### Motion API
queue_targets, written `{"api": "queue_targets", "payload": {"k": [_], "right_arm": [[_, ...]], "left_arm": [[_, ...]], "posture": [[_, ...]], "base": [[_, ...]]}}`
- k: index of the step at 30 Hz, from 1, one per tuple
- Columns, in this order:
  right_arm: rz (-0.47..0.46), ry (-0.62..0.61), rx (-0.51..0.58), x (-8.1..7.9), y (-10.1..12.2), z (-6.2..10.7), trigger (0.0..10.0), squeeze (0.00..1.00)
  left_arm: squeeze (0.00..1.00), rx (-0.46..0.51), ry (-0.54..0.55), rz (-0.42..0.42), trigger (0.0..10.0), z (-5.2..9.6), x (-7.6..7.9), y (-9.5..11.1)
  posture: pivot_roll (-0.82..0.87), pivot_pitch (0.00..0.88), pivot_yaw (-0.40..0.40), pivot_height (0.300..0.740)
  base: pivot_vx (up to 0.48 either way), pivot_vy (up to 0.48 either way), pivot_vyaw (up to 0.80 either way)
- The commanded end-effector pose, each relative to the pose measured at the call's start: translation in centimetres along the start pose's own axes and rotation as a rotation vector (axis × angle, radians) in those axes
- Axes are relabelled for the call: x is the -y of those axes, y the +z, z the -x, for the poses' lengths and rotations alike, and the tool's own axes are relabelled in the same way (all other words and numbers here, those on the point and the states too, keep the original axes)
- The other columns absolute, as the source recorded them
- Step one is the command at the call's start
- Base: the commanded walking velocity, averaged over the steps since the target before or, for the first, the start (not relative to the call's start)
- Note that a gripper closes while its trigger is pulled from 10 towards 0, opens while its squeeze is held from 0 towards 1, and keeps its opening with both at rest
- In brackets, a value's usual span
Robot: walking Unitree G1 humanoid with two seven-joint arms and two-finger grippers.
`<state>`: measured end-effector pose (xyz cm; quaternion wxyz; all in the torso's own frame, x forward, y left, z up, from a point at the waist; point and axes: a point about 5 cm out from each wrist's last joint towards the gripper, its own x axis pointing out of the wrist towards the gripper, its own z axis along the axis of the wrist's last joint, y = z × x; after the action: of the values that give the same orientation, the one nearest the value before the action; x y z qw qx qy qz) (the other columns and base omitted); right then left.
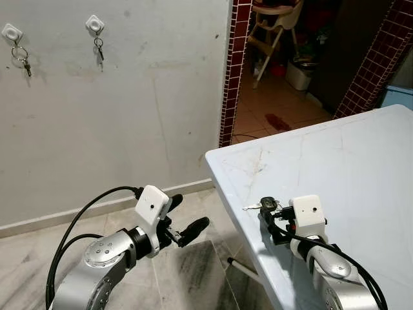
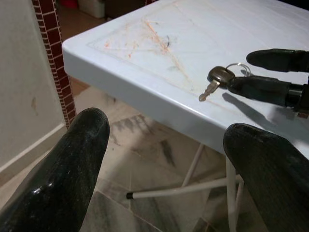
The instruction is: Hang keys on a hook
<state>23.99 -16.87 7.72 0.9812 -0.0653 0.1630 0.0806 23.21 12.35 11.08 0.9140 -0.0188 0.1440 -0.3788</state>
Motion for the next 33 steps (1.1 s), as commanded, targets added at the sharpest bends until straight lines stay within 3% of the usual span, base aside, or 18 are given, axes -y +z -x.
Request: {"api": "queue_targets", "payload": {"k": [1,3,6,7,8,9,10,11,12,15,17,18,19,20,21,22,23,33], "right_arm": [[-0.028,-0.011,0.126,0.1,1.9,0.2,10.0,0.0],[-0.059,-0.024,0.18,0.2,2.8,0.4,10.0,0.0],[-0.044,-0.035,0.15,0.3,2.5,0.3,10.0,0.0],[-0.042,-0.032,0.146,0.3,2.3,0.3,10.0,0.0],[-0.042,-0.032,0.146,0.3,2.3,0.3,10.0,0.0],[-0.041,-0.033,0.147,0.3,2.3,0.5,10.0,0.0],[-0.045,-0.032,0.155,0.3,2.3,0.7,10.0,0.56],[-0.047,-0.03,0.161,0.2,2.4,0.8,10.0,0.56],[-0.064,-0.036,0.172,0.3,2.5,0.9,10.0,1.0],[-0.069,-0.04,0.181,0.3,2.5,1.0,10.0,1.0],[-0.072,-0.055,0.193,0.4,2.6,1.0,10.0,1.0],[-0.071,-0.058,0.207,0.3,2.9,1.0,10.0,1.0],[-0.071,-0.058,0.211,0.3,3.0,1.0,10.0,1.0],[-0.07,-0.06,0.215,0.3,3.1,0.9,10.0,1.0],[-0.071,-0.062,0.221,0.3,3.2,0.9,10.0,0.89],[-0.072,-0.064,0.225,0.3,3.3,0.9,10.0,0.22],[-0.071,-0.064,0.227,0.3,3.3,0.9,10.0,0.0],[-0.068,-0.066,0.225,0.4,3.3,0.9,10.0,0.0]], "left_arm": [[0.0,0.04,0.012,-0.025,10.0,-0.4,0.0,0.8],[0.0,0.074,0.034,-0.025,10.0,-0.5,-0.2,1.2],[0.0,0.096,0.016,0.003,10.0,-1.0,0.1,1.5],[0.58,0.101,-0.006,0.018,10.0,-1.1,0.3,1.6],[0.58,0.101,-0.006,0.018,10.0,-1.1,0.3,1.6],[1.0,0.1,-0.034,-0.013,10.0,-1.1,0.7,1.6],[1.0,0.103,-0.047,-0.028,10.0,-1.1,0.8,1.7],[1.0,0.107,-0.05,-0.027,10.0,-1.1,0.8,1.7],[1.0,0.119,-0.048,-0.021,10.0,-1.1,0.8,1.8],[1.0,0.128,-0.041,-0.023,10.0,-1.2,0.7,1.9],[1.0,0.168,0.015,-0.067,10.0,-1.4,0.1,2.5],[1.0,0.19,0.057,-0.084,4.5,-1.6,-0.3,2.9],[1.0,0.195,0.072,-0.089,4.5,-1.7,-0.4,3.0],[0.0,0.209,0.081,-0.088,1.6,-1.7,-0.6,3.2],[0.0,0.221,0.081,-0.077,0.0,-1.7,-0.6,3.3],[0.0,0.227,0.08,-0.066,0.0,-1.7,-0.7,3.4],[0.0,0.233,0.091,-0.066,0.0,-1.7,-0.8,3.4],[0.0,0.25,0.095,-0.066,0.0,-1.8,-0.7,3.4]], "posture": [[0.11,0.0,-0.012,0.74],[0.11,0.0,-0.012,0.74],[0.11,0.0,-0.012,0.74],[0.1,0.0,-0.011,0.74],[0.1,0.0,-0.011,0.74],[0.1,0.0,-0.01,0.74],[0.1,0.0,-0.01,0.74],[0.09,0.0,-0.009,0.74],[0.09,0.0,-0.009,0.74],[0.09,0.0,-0.009,0.74],[0.09,0.0,-0.009,0.74],[0.09,0.0,-0.007,0.74],[0.09,0.0,-0.007,0.74],[0.09,0.0,-0.007,0.74],[0.09,0.0,-0.007,0.74],[0.09,0.0,-0.007,0.74],[0.09,0.0,-0.007,0.74],[0.08,0.0,-0.011,0.74]], "base": [[0.0,0.0,0.0],[0.0,0.0,0.0],[0.0,0.0,0.0],[0.0,0.0,0.0],[0.0,0.0,0.0],[0.0,0.0,0.0],[0.0,0.0,0.0],[0.0,0.0,0.0],[0.0,0.0,0.0],[0.0,0.0,0.0],[0.0,0.0,0.0],[0.0,0.0,0.0],[0.0,0.0,0.0],[0.0,0.0,0.0],[0.0,0.0,0.0],[0.0,0.0,0.0],[0.0,0.0,0.0],[0.0,0.0,0.0]]}}
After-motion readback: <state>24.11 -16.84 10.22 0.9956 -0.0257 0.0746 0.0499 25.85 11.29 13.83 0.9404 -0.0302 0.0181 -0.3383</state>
